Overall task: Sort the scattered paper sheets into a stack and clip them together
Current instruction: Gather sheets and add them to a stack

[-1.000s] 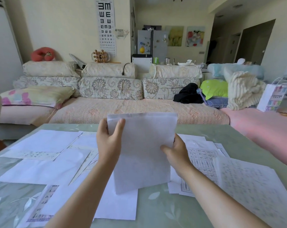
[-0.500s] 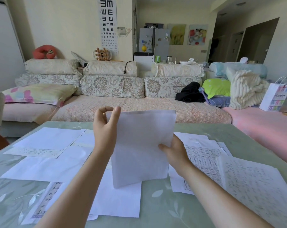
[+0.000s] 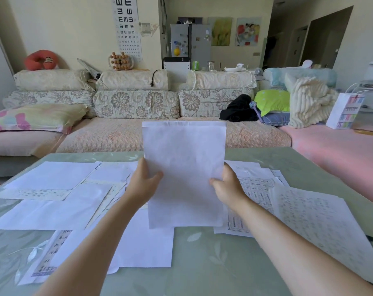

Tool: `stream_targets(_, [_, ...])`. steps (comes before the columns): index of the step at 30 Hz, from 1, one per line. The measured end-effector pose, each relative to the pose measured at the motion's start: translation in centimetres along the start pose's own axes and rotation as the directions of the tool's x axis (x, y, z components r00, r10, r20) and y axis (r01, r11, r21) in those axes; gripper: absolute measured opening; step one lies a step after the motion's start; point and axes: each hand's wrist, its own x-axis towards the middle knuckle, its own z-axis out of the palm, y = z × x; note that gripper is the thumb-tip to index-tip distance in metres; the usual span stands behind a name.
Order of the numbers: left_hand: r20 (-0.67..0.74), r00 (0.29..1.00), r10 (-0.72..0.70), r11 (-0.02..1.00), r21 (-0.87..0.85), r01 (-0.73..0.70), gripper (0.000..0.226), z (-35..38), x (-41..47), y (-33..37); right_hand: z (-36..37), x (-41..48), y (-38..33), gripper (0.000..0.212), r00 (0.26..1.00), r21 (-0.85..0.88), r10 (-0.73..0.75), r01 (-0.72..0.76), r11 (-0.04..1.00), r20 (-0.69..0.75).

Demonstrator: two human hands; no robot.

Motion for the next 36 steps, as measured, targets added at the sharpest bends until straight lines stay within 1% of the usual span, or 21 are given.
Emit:
stream_targets(2, [0.119, 0.992, -0.028, 1.0, -0.006, 0.029, 0.04, 0.3, -0.3, 1.3, -1.8, 0.2, -0.2, 0.035, 0.996, 0.097, 0.085, -0.087, 0.992, 0.028])
stream_targets(3, [0.179, 0.982, -0.066, 0.997, -0.015, 0.07, 0.039, 0.9, -0.5, 1.8, -3.0, 0.3, 0.0, 0.034, 0.99, 0.135, 0.137, -0.142, 0.981, 0.046])
stream_targets(5, [0.26, 0.952, -0.161, 0.986, -0.009, 0.168, 0.029, 2.8, -0.8, 2.4, -5.3, 0.4, 0.7, 0.03, 0.972, 0.159, 0.226, -0.235, 0.959, 0.07])
stream_targets(8, [0.325, 0.909, -0.259, 0.964, 0.032, 0.264, 0.029, 7.1, -0.8, 2.8, -8.7, 0.4, 2.6, 0.025, 0.946, 0.085, 0.322, -0.324, 0.942, 0.041])
stream_targets(10, [0.384, 0.871, -0.307, 0.947, 0.033, 0.32, 0.03, 10.7, -0.8, 2.9, -11.4, 0.0, 4.1, 0.026, 0.936, -0.002, 0.351, -0.352, 0.936, -0.024])
stream_targets(12, [0.422, 0.843, -0.334, 0.939, 0.073, 0.336, 0.023, 14.6, -1.0, 3.5, -14.3, -0.5, 5.7, 0.028, 0.926, -0.034, 0.362, -0.367, 0.93, -0.107])
stream_targets(14, [0.447, 0.827, -0.342, 0.938, 0.11, 0.329, 0.022, 18.7, -1.2, 4.0, -17.2, -1.2, 7.1, 0.027, 0.91, -0.062, 0.368, -0.385, 0.921, -0.188])
stream_targets(16, [0.469, 0.814, -0.342, 0.938, 0.123, 0.324, 0.029, 22.4, -1.3, 4.5, -19.9, -1.7, 8.9, 0.027, 0.893, -0.131, 0.352, -0.399, 0.908, -0.28])
stream_targets(18, [0.482, 0.818, -0.314, 0.949, 0.143, 0.28, 0.033, 25.9, -1.6, 5.0, -22.3, -2.2, 10.9, 0.03, 0.868, -0.18, 0.347, -0.427, 0.886, -0.354])
stream_targets(21, [0.475, 0.834, -0.279, 0.956, 0.224, 0.192, 0.033, 30.4, -2.2, 4.7, -25.0, -3.5, 12.4, 0.017, 0.84, -0.266, 0.354, -0.483, 0.834, -0.412])
stream_targets(23, [0.485, 0.83, -0.275, 0.944, 0.301, 0.137, 0.041, 32.7, -2.6, 4.2, -26.6, -4.0, 13.5, 0.024, 0.816, -0.322, 0.386, -0.538, 0.779, -0.429])
stream_targets(24, [0.494, 0.824, -0.28, 0.931, 0.348, 0.107, 0.042, 33.6, -2.9, 4.1, -27.1, -4.1, 14.1, 0.022, 0.801, -0.363, 0.409, -0.573, 0.735, -0.436])
stream_targets(26, [0.492, 0.82, -0.291, 0.873, 0.488, 0.017, 0.045, 35.0, -3.6, 4.0, -27.9, -4.1, 14.7, 0.006, 0.777, -0.469, 0.444, -0.625, 0.623, -0.446])
stream_targets(27, [0.485, 0.823, -0.297, 0.833, 0.552, -0.025, 0.05, 35.6, -3.9, 3.8, -28.1, -4.0, 14.9, 0.004, 0.766, -0.498, 0.467, -0.642, 0.582, -0.442])
stream_targets(28, [0.482, 0.823, -0.3, 0.809, 0.586, -0.048, 0.055, 36.0, -4.1, 3.8, -28.2, -3.9, 14.9, 0.008, 0.762, -0.517, 0.488, -0.648, 0.56, -0.426])
stream_targets(30, [0.488, 0.822, -0.292, 0.815, 0.577, -0.053, 0.06, 36.4, -4.3, 3.4, -28.4, -3.6, 14.8, 0.016, 0.769, -0.564, 0.518, -0.633, 0.53, -0.376])
stream_targets(32, [0.506, 0.816, -0.28, 0.865, 0.502, -0.014, 0.065, 36.3, -4.3, 3.1, -28.2, -3.3, 14.5, 0.008, 0.776, -0.607, 0.525, -0.615, 0.504, -0.351])
stream_targets(34, [0.528, 0.805, -0.269, 0.914, 0.404, 0.04, 0.077, 35.8, -4.2, 2.8, -27.8, -3.3, 14.5, 0.01, 0.762, -0.624, 0.542, -0.625, 0.469, -0.356])
stream_targets(35, [0.535, 0.803, -0.262, 0.93, 0.363, 0.061, 0.079, 35.5, -4.1, 2.7, -27.6, -3.3, 14.4, 0.013, 0.752, -0.632, 0.545, -0.634, 0.445, -0.371])
stream_targets(36, [0.534, 0.807, -0.251, 0.938, 0.341, 0.066, 0.08, 35.1, -3.8, 2.6, -27.4, -3.4, 14.4, 0.019, 0.757, -0.646, 0.52, -0.632, 0.428, -0.396])
